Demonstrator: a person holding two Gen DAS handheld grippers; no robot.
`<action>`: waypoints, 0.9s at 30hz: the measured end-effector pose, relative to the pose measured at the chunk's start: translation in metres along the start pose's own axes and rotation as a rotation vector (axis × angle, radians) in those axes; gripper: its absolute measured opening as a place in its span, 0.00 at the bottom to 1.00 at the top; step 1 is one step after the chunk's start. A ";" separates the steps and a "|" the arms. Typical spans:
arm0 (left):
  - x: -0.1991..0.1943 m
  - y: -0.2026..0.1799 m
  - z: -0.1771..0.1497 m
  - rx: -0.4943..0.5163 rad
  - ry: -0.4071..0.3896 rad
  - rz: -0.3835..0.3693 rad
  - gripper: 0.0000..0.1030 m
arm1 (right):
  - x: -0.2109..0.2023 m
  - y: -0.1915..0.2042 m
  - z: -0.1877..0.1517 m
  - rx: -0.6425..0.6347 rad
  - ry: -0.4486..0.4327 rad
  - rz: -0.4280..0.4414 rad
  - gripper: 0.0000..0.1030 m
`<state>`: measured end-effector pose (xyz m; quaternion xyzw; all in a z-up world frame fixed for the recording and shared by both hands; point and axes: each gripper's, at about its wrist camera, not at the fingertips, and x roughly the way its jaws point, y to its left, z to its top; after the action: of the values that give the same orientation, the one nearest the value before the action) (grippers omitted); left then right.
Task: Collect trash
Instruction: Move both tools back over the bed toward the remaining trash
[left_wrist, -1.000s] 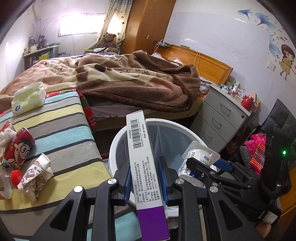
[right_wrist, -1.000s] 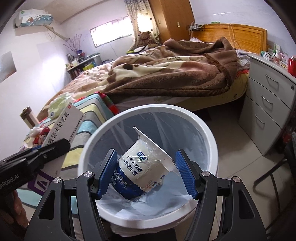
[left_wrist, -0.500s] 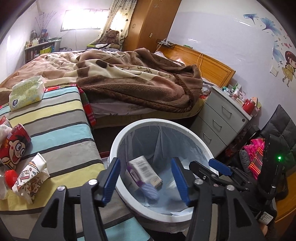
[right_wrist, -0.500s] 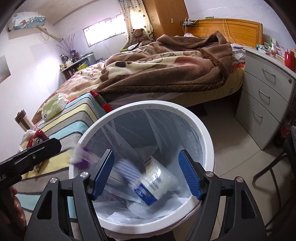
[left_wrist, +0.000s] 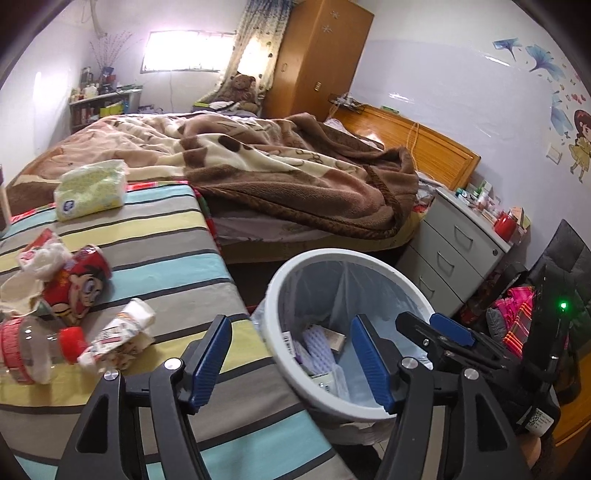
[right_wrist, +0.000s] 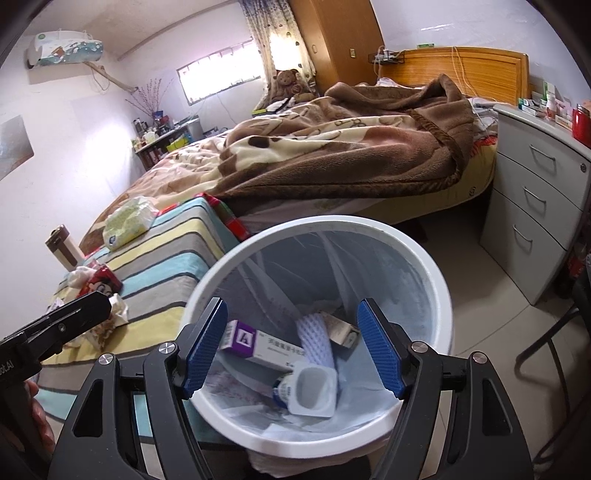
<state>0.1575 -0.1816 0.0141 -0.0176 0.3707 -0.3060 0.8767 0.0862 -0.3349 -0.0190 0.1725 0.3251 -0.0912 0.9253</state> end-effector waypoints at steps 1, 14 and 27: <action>-0.004 0.004 0.000 -0.006 -0.004 0.002 0.65 | 0.000 0.003 0.000 -0.003 -0.001 0.007 0.72; -0.041 0.063 -0.016 -0.067 -0.041 0.102 0.65 | 0.004 0.048 -0.006 -0.040 0.003 0.121 0.78; -0.077 0.134 -0.027 -0.123 -0.070 0.200 0.65 | 0.024 0.100 -0.010 -0.074 0.052 0.203 0.78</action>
<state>0.1686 -0.0249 0.0089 -0.0451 0.3577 -0.1926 0.9127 0.1265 -0.2404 -0.0156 0.1726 0.3328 0.0195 0.9269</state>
